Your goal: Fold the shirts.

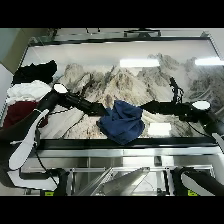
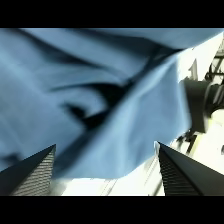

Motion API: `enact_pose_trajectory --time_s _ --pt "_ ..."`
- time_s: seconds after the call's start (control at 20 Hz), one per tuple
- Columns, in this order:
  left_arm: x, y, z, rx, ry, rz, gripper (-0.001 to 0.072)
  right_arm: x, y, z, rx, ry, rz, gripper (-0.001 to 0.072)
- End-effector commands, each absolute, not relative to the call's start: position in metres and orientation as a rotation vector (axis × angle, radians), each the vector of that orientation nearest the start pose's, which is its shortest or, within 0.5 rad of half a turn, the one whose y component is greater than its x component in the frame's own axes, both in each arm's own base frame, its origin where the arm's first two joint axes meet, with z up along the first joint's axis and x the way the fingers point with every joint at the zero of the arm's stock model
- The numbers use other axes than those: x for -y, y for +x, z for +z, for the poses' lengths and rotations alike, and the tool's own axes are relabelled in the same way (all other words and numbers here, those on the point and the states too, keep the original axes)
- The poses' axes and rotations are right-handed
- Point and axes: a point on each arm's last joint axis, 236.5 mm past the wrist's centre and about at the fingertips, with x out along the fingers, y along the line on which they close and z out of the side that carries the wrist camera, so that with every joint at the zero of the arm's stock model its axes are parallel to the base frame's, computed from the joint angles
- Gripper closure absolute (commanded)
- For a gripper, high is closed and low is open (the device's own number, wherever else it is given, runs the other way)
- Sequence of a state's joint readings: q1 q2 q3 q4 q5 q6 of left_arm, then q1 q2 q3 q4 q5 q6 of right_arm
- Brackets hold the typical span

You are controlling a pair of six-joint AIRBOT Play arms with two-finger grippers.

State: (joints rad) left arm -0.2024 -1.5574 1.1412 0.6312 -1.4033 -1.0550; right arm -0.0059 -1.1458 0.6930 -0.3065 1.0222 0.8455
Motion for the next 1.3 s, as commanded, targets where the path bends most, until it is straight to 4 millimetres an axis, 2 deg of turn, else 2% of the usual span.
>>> enact_pose_trajectory --time_s 0.0,0.15,0.3,0.4,0.45,0.5,0.55,0.6,0.7,0.8,0.85,0.9,0.95,1.05,1.1,1.15,1.25 --pt "0.222 0.288 -0.042 -1.662 -0.383 -0.971 -0.0002 -0.175 0.339 0.012 -1.017 0.678 0.703 0.069" --pt "0.234 0.282 -0.051 -1.685 -0.373 -0.99 0.0 -0.165 0.341 0.013 -1.013 0.699 0.692 0.069" --pt "0.257 0.263 -0.066 -1.723 -0.301 -1.05 0.0 -0.163 0.342 0.013 -1.011 0.701 0.689 0.069" --pt "0.269 0.263 -0.077 -1.715 -0.286 -1.046 0.0008 -0.163 0.342 0.013 -1.01 0.697 0.691 0.069" --pt "0.275 0.267 -0.082 -1.695 -0.288 -1.033 0.0076 -0.163 0.342 0.013 -1.01 0.697 0.691 0.069" --pt "0.281 0.27 -0.084 -1.68 -0.302 -1.029 0.0303 -0.163 0.341 0.013 -1.01 0.698 0.691 0.069" --pt "0.282 0.272 -0.085 -1.668 -0.293 -1.026 0.0658 -0.164 0.341 0.014 -1.012 0.698 0.695 0.069" --pt "0.282 0.272 -0.083 -1.656 -0.285 -1.04 0.0703 -0.165 0.339 0.014 -1.016 0.7 0.703 0.069" --pt "0.277 0.275 -0.069 -1.629 -0.286 -1.047 0.0703 -0.167 0.335 0.019 -1.019 0.7 0.725 0.069" --pt "0.269 0.287 -0.039 -1.547 -0.289 -1.048 0.0704 -0.169 0.334 0.036 -0.983 0.678 0.753 0.069" --pt "0.265 0.294 -0.017 -1.49 -0.283 -1.055 0.0704 -0.172 0.335 0.055 -0.943 0.662 0.781 0.0691" --pt "0.264 0.302 0.017 -1.405 -0.289 -1.075 0.0704 -0.176 0.338 0.087 -0.87 0.659 0.821 0.0691" --pt "0.266 0.311 0.059 -1.297 -0.303 -1.103 0.0704 -0.181 0.34 0.131 -0.76 0.657 0.871 0.069" --pt "0.27 0.327 0.17 -0.996 -0.302 -1.167 0.0704 -0.187 0.33 0.234 -0.484 0.609 0.976 0.069" --pt "0.269 0.326 0.222 -0.864 -0.287 -1.188 0.0703 -0.188 0.318 0.282 -0.358 0.566 1.009 0.0691" --pt "0.268 0.32 0.276 -0.725 -0.248 -1.204 0.0702 -0.188 0.301 0.329 -0.234 0.503 1.023 0.0691" --pt "0.261 0.298 0.367 -0.474 -0.165 -1.193 0.0682 -0.184 0.264 0.407 -0.008 0.37 1.01 0.0691"
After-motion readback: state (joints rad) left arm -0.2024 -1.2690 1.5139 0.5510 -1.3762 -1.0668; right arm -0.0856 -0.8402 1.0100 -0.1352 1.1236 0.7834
